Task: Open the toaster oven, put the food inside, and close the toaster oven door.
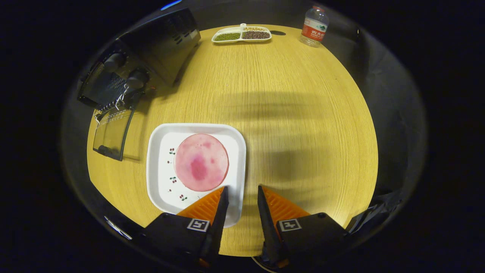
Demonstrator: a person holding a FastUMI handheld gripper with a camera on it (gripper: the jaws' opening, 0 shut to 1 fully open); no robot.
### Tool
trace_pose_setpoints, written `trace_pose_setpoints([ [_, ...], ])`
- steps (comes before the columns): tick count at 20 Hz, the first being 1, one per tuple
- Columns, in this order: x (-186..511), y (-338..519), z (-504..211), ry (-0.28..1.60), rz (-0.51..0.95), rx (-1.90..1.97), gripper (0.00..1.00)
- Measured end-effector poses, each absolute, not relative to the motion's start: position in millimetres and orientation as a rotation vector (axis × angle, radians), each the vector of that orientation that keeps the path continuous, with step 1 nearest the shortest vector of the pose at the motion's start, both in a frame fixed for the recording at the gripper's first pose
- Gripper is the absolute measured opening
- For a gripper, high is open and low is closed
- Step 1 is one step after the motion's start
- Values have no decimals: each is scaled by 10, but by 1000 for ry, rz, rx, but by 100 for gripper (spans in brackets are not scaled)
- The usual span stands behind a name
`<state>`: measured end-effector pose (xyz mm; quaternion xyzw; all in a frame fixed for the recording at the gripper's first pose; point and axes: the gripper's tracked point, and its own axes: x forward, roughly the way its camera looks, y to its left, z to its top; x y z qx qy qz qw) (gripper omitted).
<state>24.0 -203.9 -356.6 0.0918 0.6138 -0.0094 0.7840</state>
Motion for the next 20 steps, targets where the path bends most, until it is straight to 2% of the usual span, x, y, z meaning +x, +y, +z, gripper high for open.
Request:
trace_pose_setpoints([
  [3, 224, -1963, -3586, 1356, -6, 235, 22],
  [7, 244, -2013, -3532, 1350, -41, 286, 16],
  [8, 225, -1991, -3578, 1354, -40, 294, 9],
  [9, 240, -1996, -3580, 1338, -30, 287, 6],
  [15, 207, -1935, -3602, 1344, 29, 303, 2],
  [20, 74, -1852, -3573, 1322, -11, 477, 2],
])
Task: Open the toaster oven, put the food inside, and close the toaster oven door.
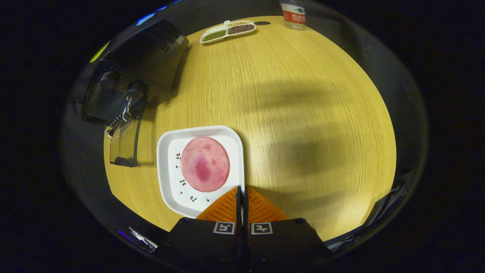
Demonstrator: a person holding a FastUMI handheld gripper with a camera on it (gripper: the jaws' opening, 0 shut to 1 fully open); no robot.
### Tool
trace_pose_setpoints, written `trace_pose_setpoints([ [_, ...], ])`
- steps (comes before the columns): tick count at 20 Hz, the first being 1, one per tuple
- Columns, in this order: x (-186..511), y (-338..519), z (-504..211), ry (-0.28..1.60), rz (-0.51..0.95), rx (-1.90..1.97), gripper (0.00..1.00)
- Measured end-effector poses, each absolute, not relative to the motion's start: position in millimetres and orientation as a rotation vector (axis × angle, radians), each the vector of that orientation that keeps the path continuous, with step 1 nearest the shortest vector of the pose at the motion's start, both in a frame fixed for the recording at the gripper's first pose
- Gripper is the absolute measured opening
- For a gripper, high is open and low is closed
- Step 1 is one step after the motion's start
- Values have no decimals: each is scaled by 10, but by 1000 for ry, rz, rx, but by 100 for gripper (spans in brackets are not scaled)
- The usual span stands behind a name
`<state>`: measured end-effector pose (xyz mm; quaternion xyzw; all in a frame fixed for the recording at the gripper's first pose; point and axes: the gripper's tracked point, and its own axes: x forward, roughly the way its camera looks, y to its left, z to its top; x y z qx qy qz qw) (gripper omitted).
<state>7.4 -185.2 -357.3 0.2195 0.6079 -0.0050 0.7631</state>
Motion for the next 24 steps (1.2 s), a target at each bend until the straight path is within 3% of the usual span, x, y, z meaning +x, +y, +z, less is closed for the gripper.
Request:
trace_pose_setpoints([
  [16, -563, -1594, -3056, 1099, -151, 854, 2],
  [24, -715, -959, -2545, 978, -93, 949, 2],
])
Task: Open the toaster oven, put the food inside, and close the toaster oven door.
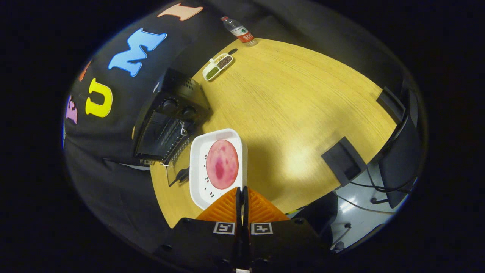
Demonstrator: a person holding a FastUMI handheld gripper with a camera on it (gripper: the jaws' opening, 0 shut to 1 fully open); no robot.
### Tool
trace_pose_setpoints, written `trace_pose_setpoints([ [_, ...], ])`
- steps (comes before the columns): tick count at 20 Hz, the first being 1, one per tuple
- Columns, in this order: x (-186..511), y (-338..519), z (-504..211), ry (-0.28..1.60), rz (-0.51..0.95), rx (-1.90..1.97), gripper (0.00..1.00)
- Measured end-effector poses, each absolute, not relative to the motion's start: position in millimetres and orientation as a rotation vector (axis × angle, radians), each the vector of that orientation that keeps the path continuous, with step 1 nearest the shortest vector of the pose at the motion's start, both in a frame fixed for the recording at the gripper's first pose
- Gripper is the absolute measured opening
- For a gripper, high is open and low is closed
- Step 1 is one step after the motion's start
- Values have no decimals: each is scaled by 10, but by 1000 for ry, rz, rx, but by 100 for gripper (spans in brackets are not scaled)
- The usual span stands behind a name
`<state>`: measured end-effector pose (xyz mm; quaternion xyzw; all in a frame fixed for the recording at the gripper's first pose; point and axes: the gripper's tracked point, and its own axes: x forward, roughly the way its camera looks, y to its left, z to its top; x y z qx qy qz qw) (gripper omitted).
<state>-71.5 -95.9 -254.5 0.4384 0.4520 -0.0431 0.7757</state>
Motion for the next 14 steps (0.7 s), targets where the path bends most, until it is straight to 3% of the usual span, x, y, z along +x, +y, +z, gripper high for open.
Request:
trace_pose_setpoints([
  [14, -69, 264, -2095, 985, 102, 971, 2],
])
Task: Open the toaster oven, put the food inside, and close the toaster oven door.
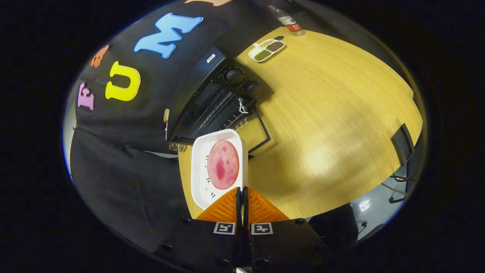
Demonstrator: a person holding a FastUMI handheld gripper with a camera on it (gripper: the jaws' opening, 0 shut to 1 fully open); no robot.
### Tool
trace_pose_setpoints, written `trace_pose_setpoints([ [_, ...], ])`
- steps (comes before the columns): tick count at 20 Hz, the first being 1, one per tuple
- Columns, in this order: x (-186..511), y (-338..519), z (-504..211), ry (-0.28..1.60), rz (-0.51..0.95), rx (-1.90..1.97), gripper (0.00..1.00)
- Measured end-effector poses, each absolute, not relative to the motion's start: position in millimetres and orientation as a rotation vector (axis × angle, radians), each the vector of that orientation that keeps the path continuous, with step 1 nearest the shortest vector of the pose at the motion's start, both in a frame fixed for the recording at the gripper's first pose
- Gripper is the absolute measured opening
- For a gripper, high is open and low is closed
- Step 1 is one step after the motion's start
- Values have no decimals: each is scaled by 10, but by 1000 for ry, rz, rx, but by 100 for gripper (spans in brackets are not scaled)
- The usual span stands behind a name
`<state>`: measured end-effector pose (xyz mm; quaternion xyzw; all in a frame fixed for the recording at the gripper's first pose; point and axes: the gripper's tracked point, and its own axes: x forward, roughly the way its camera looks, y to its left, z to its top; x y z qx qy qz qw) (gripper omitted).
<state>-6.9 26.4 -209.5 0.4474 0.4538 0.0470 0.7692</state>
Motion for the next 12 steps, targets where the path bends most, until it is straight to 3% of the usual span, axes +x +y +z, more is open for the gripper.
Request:
trace_pose_setpoints([
  [12, 1008, 666, -2439, 1011, 42, 1100, 2],
])
